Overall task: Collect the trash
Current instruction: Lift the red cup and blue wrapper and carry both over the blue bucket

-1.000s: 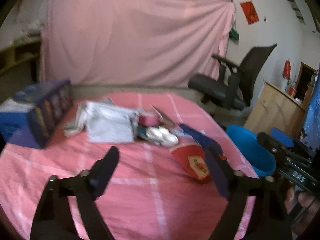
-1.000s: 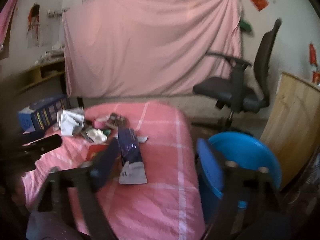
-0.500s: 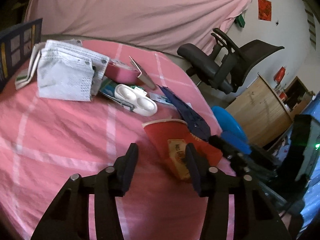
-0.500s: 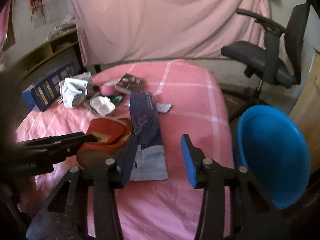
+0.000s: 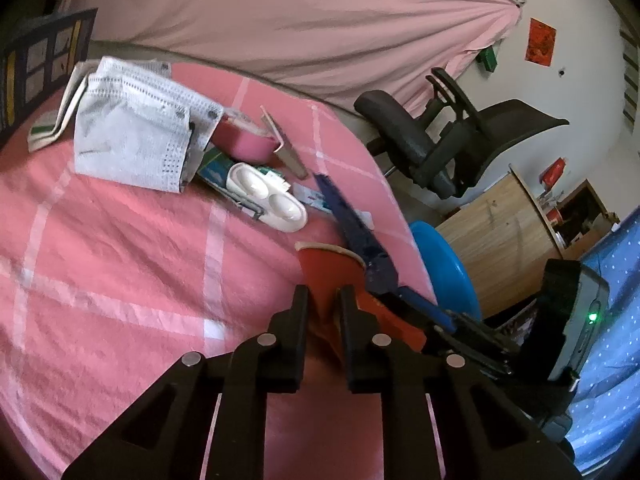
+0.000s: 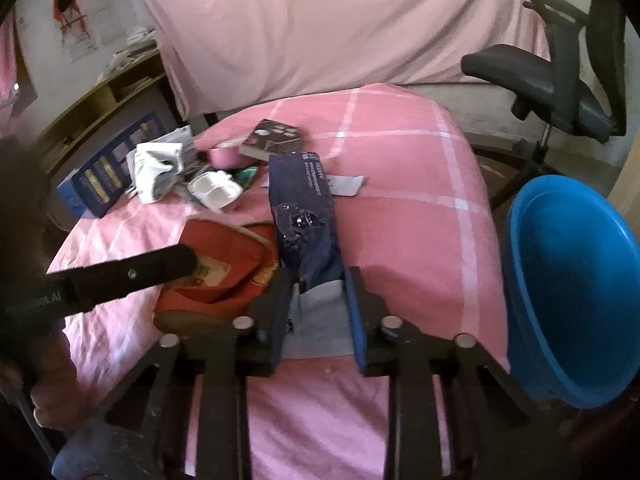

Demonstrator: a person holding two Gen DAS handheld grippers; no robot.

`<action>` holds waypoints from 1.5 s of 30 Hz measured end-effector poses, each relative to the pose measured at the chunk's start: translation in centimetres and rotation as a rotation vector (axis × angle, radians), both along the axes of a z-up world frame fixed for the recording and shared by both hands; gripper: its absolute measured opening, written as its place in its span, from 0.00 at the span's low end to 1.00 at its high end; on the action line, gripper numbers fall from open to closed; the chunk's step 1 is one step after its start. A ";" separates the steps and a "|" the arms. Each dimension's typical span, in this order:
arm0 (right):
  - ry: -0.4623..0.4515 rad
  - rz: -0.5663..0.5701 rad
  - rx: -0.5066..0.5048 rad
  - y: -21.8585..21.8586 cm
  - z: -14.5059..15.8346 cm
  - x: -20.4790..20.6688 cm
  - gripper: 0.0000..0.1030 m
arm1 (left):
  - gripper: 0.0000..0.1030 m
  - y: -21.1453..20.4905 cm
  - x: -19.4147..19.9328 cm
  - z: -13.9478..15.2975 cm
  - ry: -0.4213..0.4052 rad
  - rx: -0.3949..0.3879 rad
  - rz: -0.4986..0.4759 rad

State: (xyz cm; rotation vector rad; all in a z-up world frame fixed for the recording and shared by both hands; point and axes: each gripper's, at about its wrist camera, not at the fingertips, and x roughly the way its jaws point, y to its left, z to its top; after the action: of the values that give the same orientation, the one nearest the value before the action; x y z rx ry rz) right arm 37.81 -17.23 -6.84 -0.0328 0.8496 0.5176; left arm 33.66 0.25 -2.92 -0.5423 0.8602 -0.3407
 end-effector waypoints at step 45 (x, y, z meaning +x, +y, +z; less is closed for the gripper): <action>-0.431 -0.716 0.041 -20.3 2.8 -4.6 0.44 | 0.06 -27.7 7.1 4.4 -0.388 0.272 -0.353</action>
State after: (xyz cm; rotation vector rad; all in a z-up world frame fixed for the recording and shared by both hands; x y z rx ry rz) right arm 33.21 -37.57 -4.04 0.1872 0.3810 -0.1486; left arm 40.72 -27.43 1.43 -0.0609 0.6078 -0.6177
